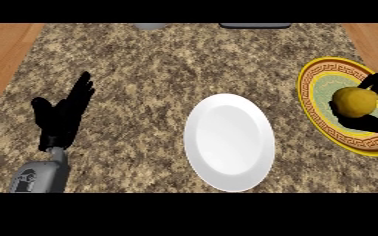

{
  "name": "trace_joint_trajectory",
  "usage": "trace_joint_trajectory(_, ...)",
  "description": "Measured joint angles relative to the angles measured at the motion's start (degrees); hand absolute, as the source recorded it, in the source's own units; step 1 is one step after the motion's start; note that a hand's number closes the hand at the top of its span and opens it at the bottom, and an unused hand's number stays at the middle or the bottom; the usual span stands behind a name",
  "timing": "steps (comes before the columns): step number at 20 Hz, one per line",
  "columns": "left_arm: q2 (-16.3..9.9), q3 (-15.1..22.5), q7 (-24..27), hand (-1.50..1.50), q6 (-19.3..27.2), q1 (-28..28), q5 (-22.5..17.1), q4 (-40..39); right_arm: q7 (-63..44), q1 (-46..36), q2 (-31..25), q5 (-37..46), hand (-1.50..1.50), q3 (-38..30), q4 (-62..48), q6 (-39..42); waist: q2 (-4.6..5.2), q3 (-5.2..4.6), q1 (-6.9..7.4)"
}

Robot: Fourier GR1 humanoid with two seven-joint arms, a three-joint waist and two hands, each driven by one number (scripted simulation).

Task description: Pick the lemon from the plate and place it in the plate

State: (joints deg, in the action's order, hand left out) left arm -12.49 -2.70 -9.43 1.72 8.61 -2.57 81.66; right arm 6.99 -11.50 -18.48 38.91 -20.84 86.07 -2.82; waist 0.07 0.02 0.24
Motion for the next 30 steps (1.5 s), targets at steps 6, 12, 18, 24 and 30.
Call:
trace_joint_trajectory(6, -0.3, -1.1, 0.5, 0.0, -0.9, 1.7, 0.1, -2.2, 6.6, -4.6, -6.9, 0.7, 1.5, -2.7, -16.3, -0.8, 0.12, 0.02, 0.27)
trace_joint_trajectory(12, 0.0, -0.7, -0.1, 0.0, -1.2, 2.1, 0.1, -1.4, 11.6, -9.7, -12.0, -1.2, -1.5, -3.9, -33.2, 5.3, 0.27, 0.07, 0.85)
trace_joint_trajectory(18, -0.2, -1.1, 0.0, 0.0, -1.8, 1.0, 0.2, -0.6, 23.6, -15.7, -15.3, -2.2, -1.5, -4.6, -47.8, 4.7, 0.3, 0.1, 0.93)
trace_joint_trajectory(24, 0.0, -1.7, -0.2, 0.0, -1.6, 0.5, 0.0, -0.2, 35.0, -17.6, -14.9, -9.8, -1.5, -8.5, -47.6, 8.8, -0.05, 0.06, 0.1)
trace_joint_trajectory(30, -0.4, -2.3, -0.1, 0.0, -1.8, 0.0, 0.1, -0.3, 32.7, -17.7, -15.2, -19.5, -1.5, -13.1, -45.4, 20.0, -0.3, -0.05, -0.58)
